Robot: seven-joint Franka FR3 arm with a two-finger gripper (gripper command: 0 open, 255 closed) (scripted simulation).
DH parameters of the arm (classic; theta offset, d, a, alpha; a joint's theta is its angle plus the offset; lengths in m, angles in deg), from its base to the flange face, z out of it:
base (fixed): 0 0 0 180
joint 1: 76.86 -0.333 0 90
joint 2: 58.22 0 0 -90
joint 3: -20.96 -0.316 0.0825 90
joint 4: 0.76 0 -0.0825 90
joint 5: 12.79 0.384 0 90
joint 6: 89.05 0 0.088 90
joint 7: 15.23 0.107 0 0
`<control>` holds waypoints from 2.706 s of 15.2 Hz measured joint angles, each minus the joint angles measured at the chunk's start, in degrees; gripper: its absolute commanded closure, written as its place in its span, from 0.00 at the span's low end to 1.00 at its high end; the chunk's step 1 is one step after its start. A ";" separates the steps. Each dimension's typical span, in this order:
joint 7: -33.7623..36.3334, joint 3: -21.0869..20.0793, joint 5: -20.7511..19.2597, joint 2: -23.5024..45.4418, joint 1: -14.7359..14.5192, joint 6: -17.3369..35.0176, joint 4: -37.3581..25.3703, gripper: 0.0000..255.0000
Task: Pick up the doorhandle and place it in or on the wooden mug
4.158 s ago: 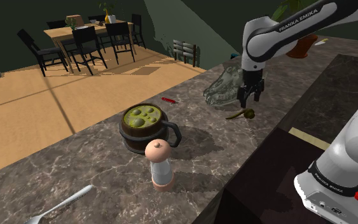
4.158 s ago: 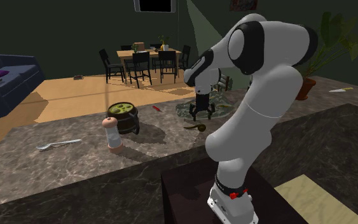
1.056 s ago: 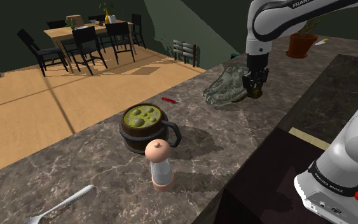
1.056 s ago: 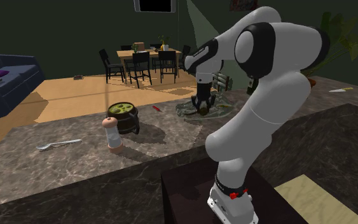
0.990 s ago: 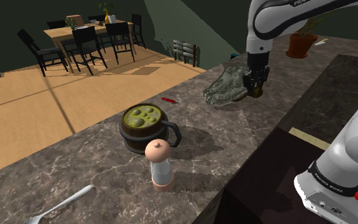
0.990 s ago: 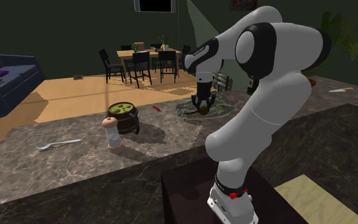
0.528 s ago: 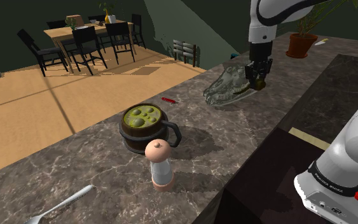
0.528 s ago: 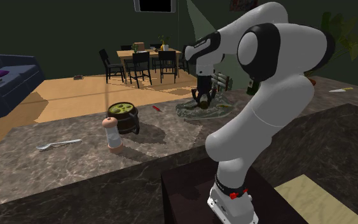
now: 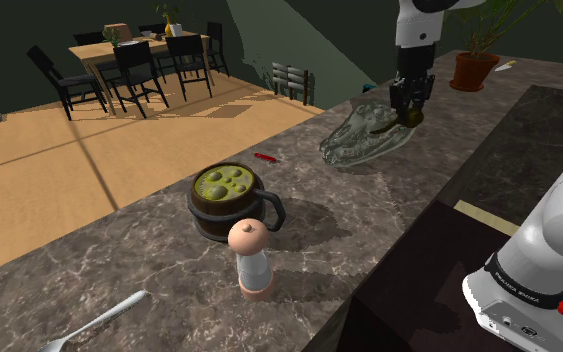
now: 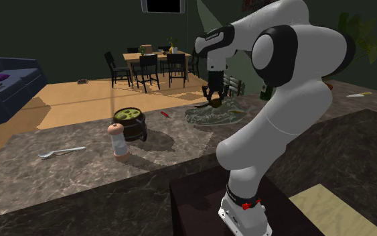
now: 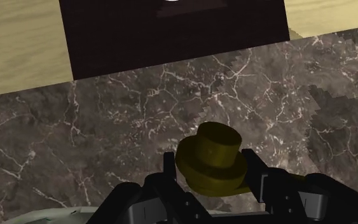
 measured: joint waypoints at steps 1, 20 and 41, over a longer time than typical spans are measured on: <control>-0.03 0.01 0.01 0.18 -0.01 -0.78 -0.96 1.00; 18.14 -12.41 8.13 15.25 -8.08 -1.18 -17.62 1.00; 37.61 -21.08 5.81 45.91 -18.50 -3.32 -52.43 1.00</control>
